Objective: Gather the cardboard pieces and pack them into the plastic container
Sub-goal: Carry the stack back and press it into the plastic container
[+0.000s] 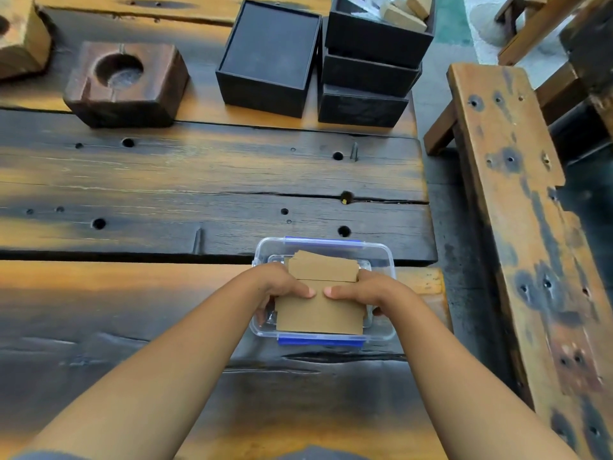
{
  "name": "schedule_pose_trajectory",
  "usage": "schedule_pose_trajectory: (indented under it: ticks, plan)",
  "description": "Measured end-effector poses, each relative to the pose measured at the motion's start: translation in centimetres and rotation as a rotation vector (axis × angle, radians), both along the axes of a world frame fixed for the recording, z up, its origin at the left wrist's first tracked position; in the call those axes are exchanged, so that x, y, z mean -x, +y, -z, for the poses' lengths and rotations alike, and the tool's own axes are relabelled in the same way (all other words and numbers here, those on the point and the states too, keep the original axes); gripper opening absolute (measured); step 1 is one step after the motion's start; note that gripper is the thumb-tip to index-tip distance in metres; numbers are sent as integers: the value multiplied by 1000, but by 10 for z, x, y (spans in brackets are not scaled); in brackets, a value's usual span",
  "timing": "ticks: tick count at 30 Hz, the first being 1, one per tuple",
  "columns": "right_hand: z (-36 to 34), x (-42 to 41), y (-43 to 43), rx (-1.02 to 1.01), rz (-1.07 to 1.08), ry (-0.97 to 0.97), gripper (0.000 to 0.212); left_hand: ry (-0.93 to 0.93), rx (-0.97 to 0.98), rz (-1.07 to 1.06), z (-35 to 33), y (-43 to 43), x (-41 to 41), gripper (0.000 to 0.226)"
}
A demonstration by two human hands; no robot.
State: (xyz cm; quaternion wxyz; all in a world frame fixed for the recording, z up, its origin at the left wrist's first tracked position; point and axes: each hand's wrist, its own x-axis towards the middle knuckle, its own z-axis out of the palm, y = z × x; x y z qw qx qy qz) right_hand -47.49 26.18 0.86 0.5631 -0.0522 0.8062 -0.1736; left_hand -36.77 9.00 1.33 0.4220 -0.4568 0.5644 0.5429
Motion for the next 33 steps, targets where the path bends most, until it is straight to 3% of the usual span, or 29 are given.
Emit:
schedule_pose_trajectory:
  ticks: [2,3,7,12,20,24,30,33]
  plan:
    - [3,-1,4,63,70,-41,48,8,16,-21,0,1,-1,80]
    - [4,-2,7,90,97,-51,45,13,21,-27,-1,0,-2,80]
    - [7,-7,12,120,123,-34,62,7,26,49,-3,5,-4,82]
    - [6,-9,12,127,78,12,38,79,120,99,-2,10,-5,83]
    - [5,-9,12,136,10,48,55,69,92,161,4,6,-8,75]
    - [7,-8,13,165,11,35,40,91,94,152,5,5,-9,64]
    - [6,-3,17,163,31,-21,67,106,47,223,1,-4,-9,74]
    - [6,0,22,159,23,-60,66,116,-2,279,1,-7,-12,70]
